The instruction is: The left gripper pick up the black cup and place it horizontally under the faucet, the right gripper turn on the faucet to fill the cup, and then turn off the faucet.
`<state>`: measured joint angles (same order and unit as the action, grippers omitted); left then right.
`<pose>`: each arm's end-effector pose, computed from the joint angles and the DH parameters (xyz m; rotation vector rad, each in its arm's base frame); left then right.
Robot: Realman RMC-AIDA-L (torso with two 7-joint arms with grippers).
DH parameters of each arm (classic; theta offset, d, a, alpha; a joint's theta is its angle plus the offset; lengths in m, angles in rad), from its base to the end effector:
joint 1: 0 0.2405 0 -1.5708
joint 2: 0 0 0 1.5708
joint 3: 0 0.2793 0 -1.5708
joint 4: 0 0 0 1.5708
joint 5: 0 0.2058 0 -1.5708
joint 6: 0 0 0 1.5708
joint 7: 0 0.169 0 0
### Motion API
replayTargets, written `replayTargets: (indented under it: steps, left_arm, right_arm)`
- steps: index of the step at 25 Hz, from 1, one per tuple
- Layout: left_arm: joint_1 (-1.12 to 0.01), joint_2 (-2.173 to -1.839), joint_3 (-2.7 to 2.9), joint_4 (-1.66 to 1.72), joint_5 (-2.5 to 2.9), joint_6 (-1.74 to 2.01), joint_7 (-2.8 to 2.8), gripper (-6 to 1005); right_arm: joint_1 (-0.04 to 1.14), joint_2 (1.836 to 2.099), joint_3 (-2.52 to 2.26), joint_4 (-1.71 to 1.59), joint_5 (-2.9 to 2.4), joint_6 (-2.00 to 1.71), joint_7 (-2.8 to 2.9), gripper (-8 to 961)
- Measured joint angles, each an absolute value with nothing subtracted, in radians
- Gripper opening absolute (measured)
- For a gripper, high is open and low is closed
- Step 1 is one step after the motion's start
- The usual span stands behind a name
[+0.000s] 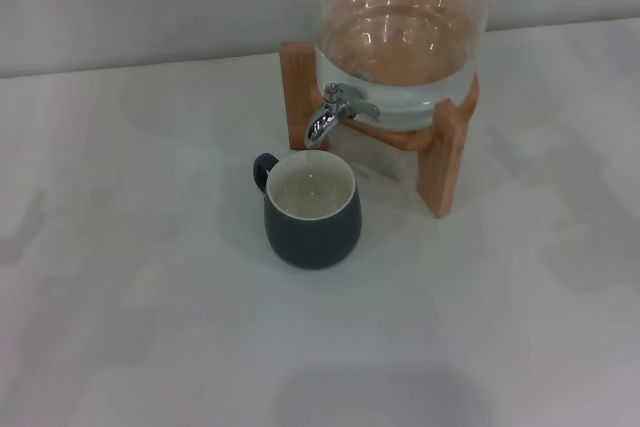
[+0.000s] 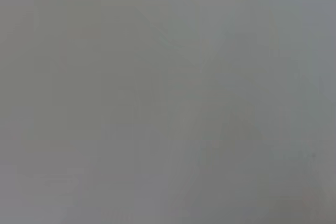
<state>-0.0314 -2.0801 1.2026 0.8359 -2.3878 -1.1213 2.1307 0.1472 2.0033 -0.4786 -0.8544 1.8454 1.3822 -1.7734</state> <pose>-0.3279 0.3106 0.0568 -1.7469 -0.6135 -1.0042 0.3718 0.2957 0.1736 -1.6608 0.6201 0.9516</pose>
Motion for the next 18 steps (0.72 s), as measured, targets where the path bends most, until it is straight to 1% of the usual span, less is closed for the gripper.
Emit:
replayTargets:
  steps: [18]
  left_arm:
    - [-0.034,-2.077,1.203,0.835,-2.387,-1.118,2.131,890]
  right_arm:
    - [0.146,2.003,-0.479,-0.853,1.843,1.387,-1.773,690]
